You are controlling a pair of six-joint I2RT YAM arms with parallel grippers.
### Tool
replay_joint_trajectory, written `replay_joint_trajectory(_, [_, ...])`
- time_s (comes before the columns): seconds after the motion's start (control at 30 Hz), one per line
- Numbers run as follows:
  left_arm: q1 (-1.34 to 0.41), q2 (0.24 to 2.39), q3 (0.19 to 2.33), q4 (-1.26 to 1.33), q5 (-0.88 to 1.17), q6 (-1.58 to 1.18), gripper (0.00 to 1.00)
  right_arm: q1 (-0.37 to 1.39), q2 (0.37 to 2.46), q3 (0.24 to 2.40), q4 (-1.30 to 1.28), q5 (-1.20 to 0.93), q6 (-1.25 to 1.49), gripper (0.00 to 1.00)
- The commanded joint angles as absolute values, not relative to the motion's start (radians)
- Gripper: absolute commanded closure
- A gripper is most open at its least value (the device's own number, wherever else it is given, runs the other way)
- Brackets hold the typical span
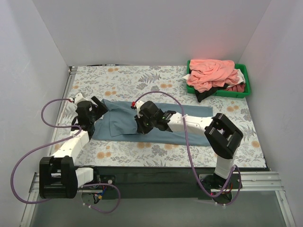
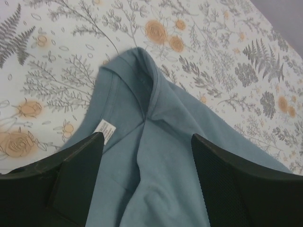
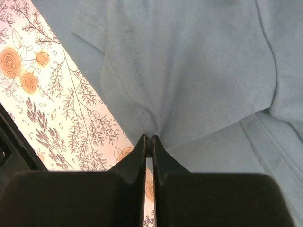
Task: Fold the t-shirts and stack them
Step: Fold the tshirt
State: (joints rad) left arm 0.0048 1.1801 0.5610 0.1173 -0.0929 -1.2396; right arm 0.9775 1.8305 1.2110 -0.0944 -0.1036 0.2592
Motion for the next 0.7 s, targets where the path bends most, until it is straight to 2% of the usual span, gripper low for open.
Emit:
replay_joint_trajectory(0.0, [-0.054, 1.131, 0.525, 0.055, -0.176, -1.244, 0.29, 0.983, 1.789, 1.186, -0.074, -0.075, 0.262, 0.99])
replay_joint_trajectory(0.2, [-0.155, 1.086, 0.453, -0.027, -0.196, -1.301, 0.43, 0.982, 1.805, 1.187, -0.069, -0.06, 0.252, 0.99])
replay_joint_trajectory(0.27, [-0.172, 1.072, 0.442, -0.072, -0.193, -1.339, 0.51, 0.983, 1.812, 1.192, -0.066, -0.063, 0.25, 0.99])
replay_joint_trajectory(0.47, [-0.212, 0.974, 0.445, -0.17, -0.288, -1.368, 0.57, 0.98, 1.824, 1.197, -0.051, -0.081, 0.25, 0.99])
replay_joint_trajectory(0.67, [-0.229, 1.075, 0.477, -0.261, -0.215, -1.456, 0.6, 0.977, 1.822, 1.19, -0.046, -0.094, 0.25, 0.99])
